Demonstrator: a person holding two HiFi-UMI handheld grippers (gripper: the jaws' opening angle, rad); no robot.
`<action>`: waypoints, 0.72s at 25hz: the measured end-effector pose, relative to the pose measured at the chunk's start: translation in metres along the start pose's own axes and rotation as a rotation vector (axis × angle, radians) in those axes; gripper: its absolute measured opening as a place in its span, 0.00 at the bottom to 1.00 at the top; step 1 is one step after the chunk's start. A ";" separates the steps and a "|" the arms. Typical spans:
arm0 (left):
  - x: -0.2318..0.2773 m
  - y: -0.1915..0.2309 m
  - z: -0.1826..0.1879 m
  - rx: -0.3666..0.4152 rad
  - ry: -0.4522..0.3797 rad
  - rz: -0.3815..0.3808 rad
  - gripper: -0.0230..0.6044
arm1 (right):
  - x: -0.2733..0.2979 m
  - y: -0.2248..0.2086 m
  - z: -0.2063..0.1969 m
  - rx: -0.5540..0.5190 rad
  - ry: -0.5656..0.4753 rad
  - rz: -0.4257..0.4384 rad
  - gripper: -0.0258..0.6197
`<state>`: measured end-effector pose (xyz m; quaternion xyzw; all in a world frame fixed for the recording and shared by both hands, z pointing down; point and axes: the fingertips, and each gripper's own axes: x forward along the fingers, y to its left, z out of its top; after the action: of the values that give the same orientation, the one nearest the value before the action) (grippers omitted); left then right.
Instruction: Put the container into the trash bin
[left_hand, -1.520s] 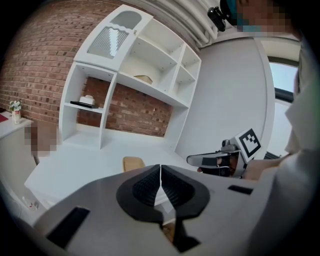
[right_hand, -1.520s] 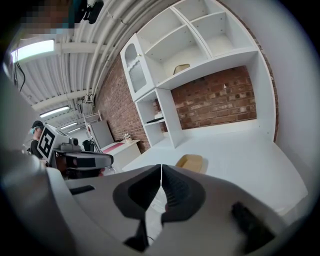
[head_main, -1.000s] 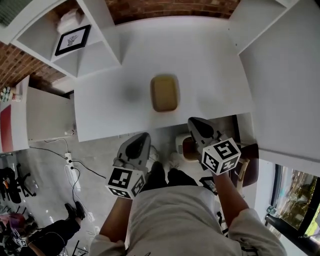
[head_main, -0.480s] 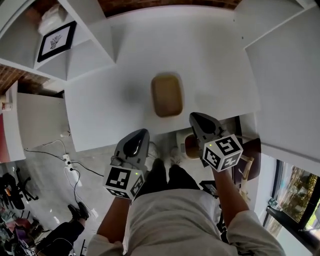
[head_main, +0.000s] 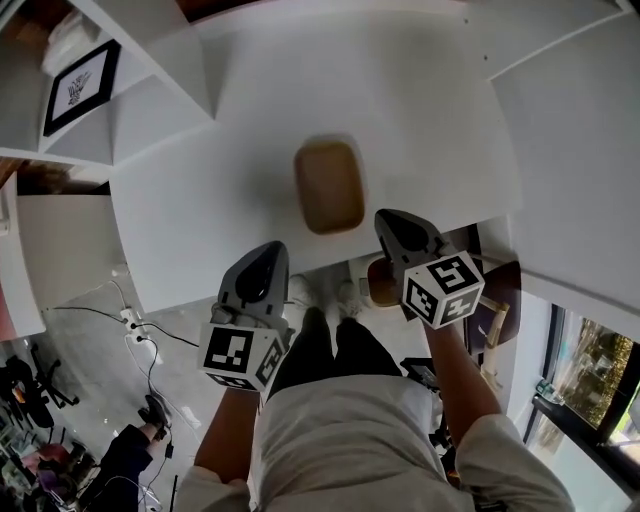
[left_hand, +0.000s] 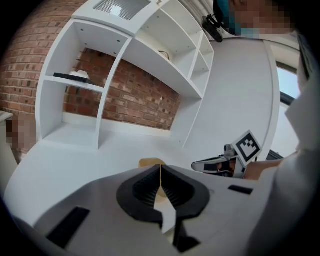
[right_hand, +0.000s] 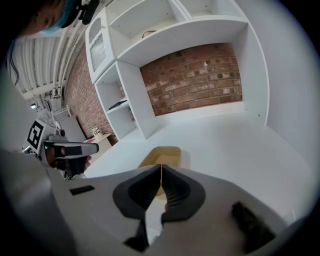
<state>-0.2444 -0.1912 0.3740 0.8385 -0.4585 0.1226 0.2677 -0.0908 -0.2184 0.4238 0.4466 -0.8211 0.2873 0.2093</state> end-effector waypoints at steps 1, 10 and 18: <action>0.002 0.001 0.000 -0.002 0.001 -0.001 0.06 | 0.002 -0.001 0.000 0.003 0.001 -0.003 0.09; 0.014 0.008 -0.005 -0.010 0.014 -0.007 0.06 | 0.026 -0.016 -0.006 0.002 0.031 -0.022 0.09; 0.019 0.008 -0.017 -0.007 0.048 -0.019 0.06 | 0.045 -0.023 -0.012 -0.007 0.065 -0.028 0.10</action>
<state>-0.2402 -0.1985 0.3996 0.8385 -0.4446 0.1386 0.2829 -0.0931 -0.2488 0.4665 0.4478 -0.8086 0.2956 0.2415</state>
